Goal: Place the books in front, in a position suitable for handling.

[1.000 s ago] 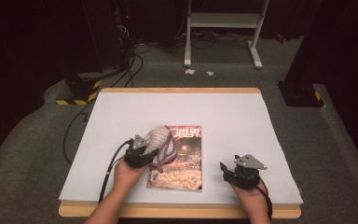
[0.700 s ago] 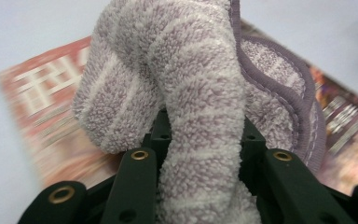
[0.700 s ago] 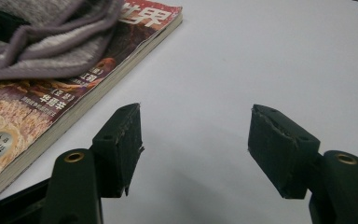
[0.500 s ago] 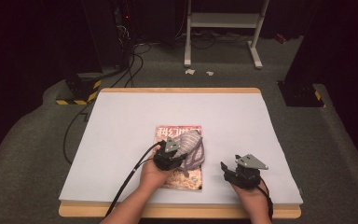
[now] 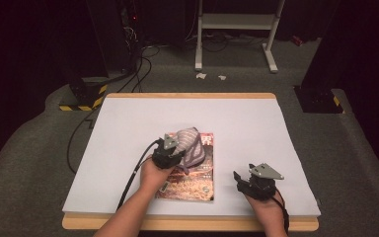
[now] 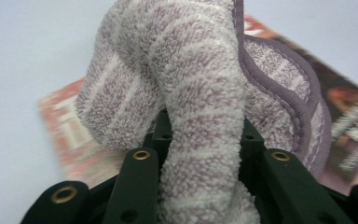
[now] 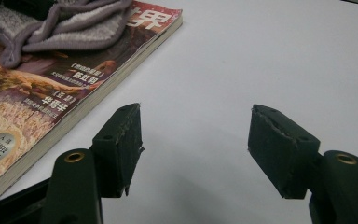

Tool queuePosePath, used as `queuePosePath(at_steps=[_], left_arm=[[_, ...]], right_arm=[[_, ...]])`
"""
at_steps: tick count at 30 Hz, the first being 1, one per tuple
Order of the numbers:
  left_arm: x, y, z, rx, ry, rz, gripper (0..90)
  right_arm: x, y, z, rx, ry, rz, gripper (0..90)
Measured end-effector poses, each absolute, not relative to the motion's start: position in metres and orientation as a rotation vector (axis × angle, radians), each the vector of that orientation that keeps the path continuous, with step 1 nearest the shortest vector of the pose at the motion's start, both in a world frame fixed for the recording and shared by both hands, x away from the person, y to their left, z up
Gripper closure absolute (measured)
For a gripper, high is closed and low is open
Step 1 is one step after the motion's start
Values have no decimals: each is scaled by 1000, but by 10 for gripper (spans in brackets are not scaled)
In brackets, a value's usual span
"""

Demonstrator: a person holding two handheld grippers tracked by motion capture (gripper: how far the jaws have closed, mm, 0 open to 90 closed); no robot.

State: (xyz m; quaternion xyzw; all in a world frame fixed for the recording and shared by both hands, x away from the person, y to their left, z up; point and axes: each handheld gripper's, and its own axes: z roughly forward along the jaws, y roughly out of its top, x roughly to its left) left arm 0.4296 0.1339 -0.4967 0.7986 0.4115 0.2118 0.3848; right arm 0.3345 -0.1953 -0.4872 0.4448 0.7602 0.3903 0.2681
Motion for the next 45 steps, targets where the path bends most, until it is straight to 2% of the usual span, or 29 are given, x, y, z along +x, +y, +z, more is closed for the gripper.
queuePosePath(at_steps=[10,16,23,39,45], left_arm=[[451,176,-495,1994,1186,602,685],[459,174,-495,2002,1197,602,684],[463,148,-495,2030,1148,588,684],[463,54,-494,2082,991,485,683],[465,55,-495,2081,991,477,679]], right_arm=[[335,-197,-488,1203,2052,1049,351],[335,-198,-487,1207,2047,1052,351],[335,-197,-488,1207,2050,1056,351],[334,-196,-486,1200,2055,1072,351],[334,-194,-487,1189,2065,1071,351]])
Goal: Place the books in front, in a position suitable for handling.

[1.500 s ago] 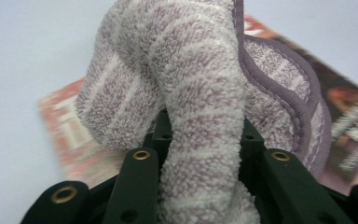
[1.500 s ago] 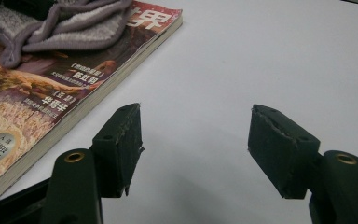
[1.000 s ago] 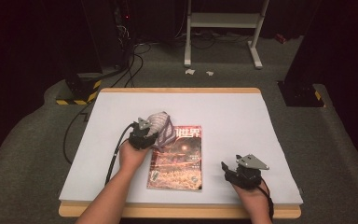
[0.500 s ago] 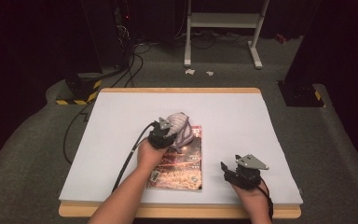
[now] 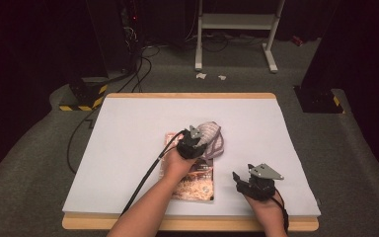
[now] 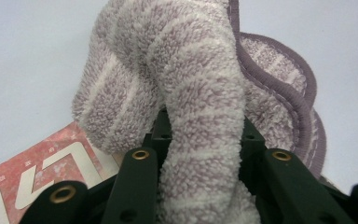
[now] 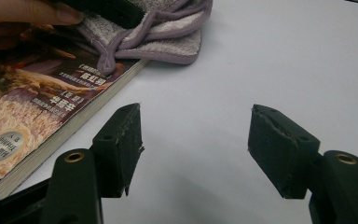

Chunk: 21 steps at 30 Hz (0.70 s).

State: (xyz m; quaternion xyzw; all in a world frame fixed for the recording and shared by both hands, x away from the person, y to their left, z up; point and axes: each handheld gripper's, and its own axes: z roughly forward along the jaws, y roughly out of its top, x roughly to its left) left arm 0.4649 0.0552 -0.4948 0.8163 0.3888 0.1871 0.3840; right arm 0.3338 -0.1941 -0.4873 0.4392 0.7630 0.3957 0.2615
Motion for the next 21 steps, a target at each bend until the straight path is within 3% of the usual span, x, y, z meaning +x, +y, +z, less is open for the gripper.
queuePosePath(at_steps=[9,21], left_arm=[[465,89,-496,2061,1041,498,679],[464,171,-498,1985,1190,572,679]], right_arm=[[333,-192,-489,1187,2071,1061,351],[333,-191,-491,1200,2071,1046,351]])
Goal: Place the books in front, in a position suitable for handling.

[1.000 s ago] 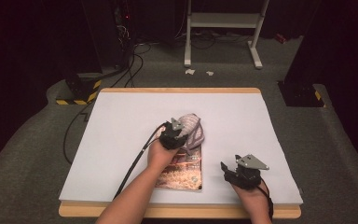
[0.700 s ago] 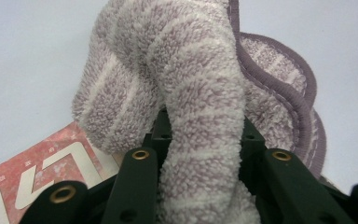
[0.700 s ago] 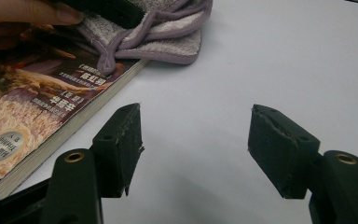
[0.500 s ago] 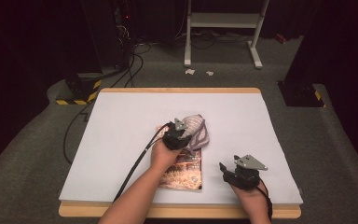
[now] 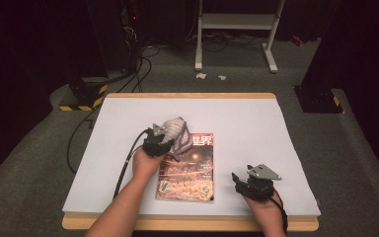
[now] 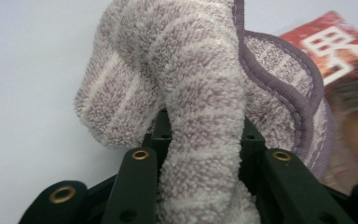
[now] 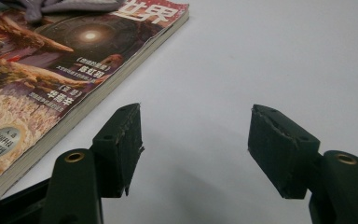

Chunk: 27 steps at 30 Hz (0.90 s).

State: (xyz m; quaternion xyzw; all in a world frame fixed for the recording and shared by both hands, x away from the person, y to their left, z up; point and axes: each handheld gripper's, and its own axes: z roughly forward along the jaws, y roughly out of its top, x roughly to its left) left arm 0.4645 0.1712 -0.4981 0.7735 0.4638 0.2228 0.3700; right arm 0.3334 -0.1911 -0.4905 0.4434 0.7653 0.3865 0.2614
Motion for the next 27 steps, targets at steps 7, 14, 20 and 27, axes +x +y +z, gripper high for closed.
queuePosePath(at_steps=[7,14,20,27], left_arm=[[467,177,-499,1974,1207,587,679],[470,153,-499,1995,1174,573,681],[471,115,-498,2033,1102,532,681],[472,67,-497,2065,1023,495,680]], right_arm=[[334,-192,-491,1207,2067,1037,351],[334,-193,-491,1207,2068,1045,350],[334,-194,-490,1207,2066,1055,350],[334,-193,-489,1206,2071,1074,350]])
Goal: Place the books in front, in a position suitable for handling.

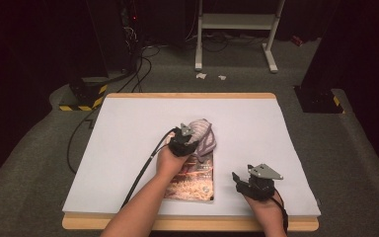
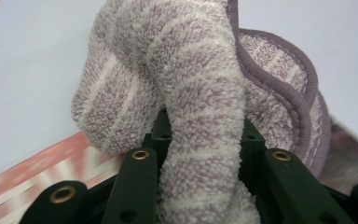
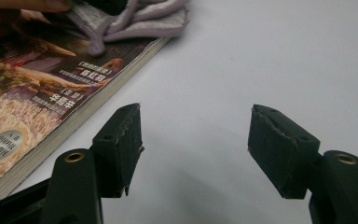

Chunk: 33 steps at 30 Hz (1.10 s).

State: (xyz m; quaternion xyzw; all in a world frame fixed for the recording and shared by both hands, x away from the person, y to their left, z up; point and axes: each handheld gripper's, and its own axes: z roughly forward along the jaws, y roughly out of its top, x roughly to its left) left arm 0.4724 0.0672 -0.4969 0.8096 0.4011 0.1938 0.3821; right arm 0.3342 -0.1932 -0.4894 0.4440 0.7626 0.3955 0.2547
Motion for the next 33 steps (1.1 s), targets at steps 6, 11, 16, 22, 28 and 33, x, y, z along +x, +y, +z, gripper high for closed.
queuePosePath(at_steps=[6,11,16,22,28,33], left_arm=[[472,52,-498,2065,991,490,679],[472,62,-496,2076,998,504,679],[472,91,-496,2061,1051,515,679],[471,127,-498,2031,1099,555,684],[462,161,-499,2000,1141,587,692],[453,188,-494,1966,1169,607,706]], right_arm=[[333,-193,-489,1201,2072,1077,351],[333,-193,-489,1198,2074,1075,351],[333,-193,-490,1204,2077,1075,351],[334,-194,-492,1210,2076,1063,351],[333,-192,-491,1203,2075,1061,351],[333,-193,-491,1208,2073,1061,351]])
